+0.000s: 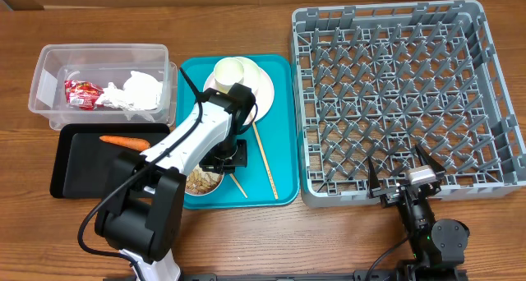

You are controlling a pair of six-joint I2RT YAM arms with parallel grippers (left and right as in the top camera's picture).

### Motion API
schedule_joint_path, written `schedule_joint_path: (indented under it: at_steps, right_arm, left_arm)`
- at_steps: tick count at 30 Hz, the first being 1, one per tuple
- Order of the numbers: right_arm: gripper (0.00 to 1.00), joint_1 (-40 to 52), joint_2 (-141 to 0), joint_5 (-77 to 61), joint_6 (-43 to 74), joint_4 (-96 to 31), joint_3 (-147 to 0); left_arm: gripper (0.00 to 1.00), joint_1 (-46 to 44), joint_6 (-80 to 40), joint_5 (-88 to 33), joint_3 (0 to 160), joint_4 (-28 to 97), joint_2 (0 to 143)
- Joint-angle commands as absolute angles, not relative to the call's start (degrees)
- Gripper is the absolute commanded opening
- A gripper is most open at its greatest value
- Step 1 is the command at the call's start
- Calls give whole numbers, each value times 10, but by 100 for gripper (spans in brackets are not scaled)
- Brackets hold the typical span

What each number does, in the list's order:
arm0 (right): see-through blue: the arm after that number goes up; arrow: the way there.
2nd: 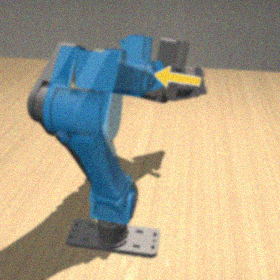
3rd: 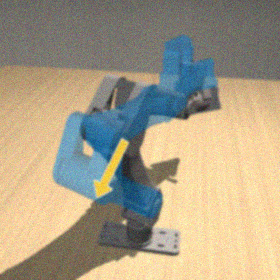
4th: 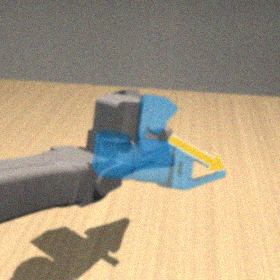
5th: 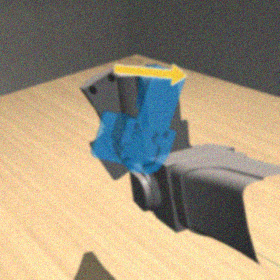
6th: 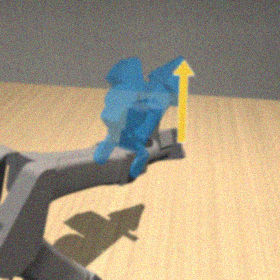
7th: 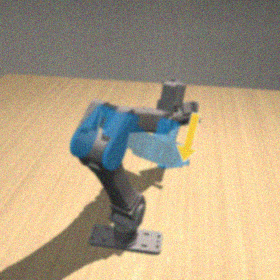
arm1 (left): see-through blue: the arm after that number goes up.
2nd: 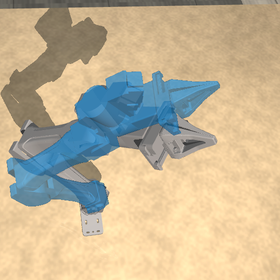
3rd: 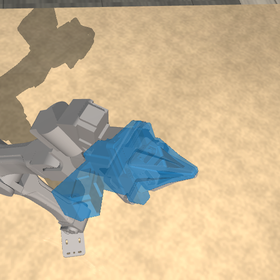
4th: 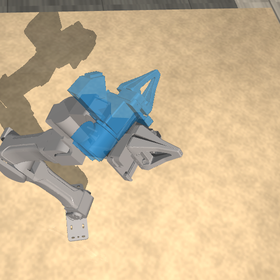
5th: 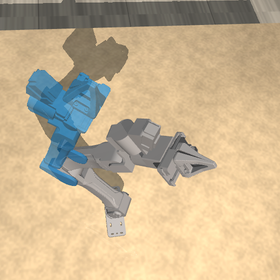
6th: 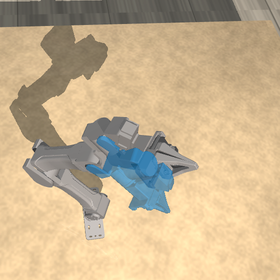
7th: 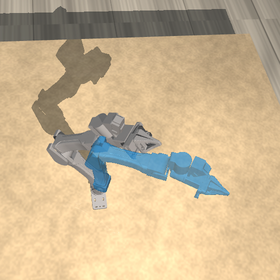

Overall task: Sort waste into correct bins and load items into the dishwasher
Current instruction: 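Reach the left gripper to the pink bowl rim and grasp it, then carry the pink bowl left over the black tray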

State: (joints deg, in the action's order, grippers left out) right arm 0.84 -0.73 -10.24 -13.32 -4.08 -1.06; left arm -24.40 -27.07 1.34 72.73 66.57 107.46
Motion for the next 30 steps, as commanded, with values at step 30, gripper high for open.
schedule_joint_path:
  at_steps: [30]
  right_arm:
    - [100,11,-3,-99,-129,-38,-5]
  left_arm:
    - [4,-32,-114,-164,1023,855,1058]
